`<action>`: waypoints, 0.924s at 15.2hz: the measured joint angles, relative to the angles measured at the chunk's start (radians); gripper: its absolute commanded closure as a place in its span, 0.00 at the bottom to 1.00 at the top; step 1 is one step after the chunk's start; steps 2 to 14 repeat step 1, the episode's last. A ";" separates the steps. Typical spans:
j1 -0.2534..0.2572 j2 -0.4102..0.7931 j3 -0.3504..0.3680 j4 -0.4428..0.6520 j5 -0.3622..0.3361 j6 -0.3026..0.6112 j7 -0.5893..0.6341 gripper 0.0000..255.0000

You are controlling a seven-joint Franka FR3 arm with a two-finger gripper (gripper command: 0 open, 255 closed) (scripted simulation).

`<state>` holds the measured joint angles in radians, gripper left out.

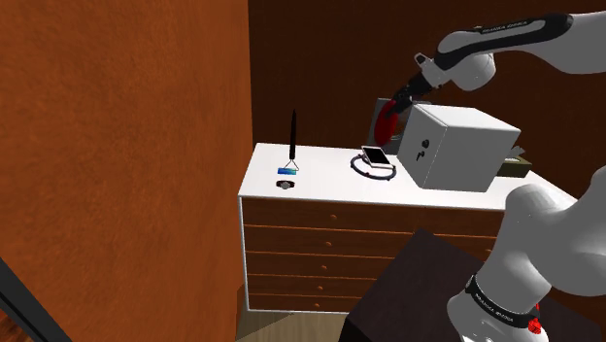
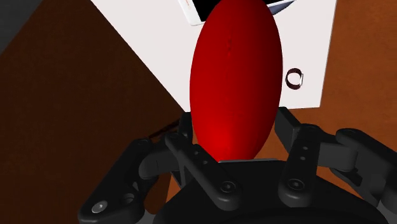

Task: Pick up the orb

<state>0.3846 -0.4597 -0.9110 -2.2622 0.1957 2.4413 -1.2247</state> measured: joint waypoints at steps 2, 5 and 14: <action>-0.002 -0.001 0.004 0.006 -0.002 -0.007 0.005 1.00; -0.002 -0.001 0.004 0.006 -0.002 -0.007 0.005 1.00; -0.002 -0.001 0.004 0.006 -0.002 -0.007 0.005 1.00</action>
